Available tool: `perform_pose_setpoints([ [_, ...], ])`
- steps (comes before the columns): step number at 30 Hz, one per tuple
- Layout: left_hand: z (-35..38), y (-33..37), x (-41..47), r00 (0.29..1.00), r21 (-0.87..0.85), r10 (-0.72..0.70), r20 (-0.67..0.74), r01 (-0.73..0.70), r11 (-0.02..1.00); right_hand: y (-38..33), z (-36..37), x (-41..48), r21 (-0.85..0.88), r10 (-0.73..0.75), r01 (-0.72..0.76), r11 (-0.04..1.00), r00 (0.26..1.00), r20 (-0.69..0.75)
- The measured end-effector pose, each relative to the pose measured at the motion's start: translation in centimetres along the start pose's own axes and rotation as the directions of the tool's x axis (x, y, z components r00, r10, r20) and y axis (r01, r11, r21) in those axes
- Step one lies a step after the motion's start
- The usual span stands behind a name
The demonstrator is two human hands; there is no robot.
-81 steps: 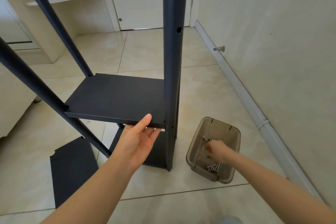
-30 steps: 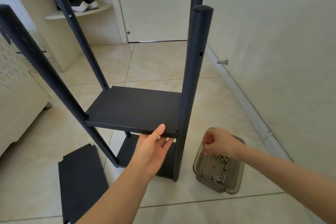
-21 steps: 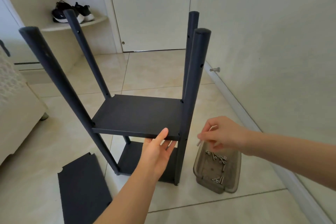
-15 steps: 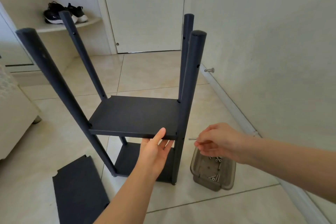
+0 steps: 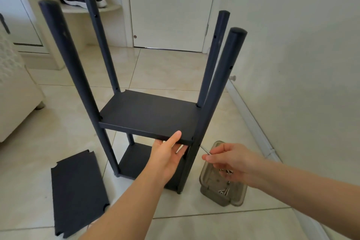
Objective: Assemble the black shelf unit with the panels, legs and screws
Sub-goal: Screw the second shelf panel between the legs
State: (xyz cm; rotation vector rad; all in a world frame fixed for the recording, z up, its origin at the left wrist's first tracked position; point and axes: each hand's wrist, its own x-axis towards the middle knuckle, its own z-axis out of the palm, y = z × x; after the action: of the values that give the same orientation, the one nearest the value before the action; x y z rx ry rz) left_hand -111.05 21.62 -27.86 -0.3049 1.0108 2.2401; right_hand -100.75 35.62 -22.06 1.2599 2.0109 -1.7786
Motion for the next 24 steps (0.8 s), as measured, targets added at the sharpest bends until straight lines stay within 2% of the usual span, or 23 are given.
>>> perform_pose_setpoints([
  [9, 0.0, -0.1, 0.2, 1.0, -0.015, 0.0, 0.009, 0.0, 1.0, 0.3, 0.6, -0.2, 0.061, 0.021, -0.019, 0.998, 1.0, -0.024],
  [13, -0.1, -0.1, 0.3, 1.0, -0.009, 0.011, 0.009, -0.011, 1.0, 0.3, 0.8, -0.6, 0.09, -0.009, 0.005, 0.996, 0.999, 0.05],
  [18, 0.0, 0.0, 0.2, 1.0, 0.0, 0.019, 0.016, -0.019, 1.0, 0.2, 1.2, -0.8, -0.004, -0.005, 0.005, 1.0, 0.992, 0.124],
  [24, 0.0, -0.1, 0.3, 1.0, 0.021, 0.026, -0.005, -0.026, 0.999, 0.2, 1.1, -1.0, -0.032, -0.022, 0.026, 0.999, 0.993, 0.118],
])
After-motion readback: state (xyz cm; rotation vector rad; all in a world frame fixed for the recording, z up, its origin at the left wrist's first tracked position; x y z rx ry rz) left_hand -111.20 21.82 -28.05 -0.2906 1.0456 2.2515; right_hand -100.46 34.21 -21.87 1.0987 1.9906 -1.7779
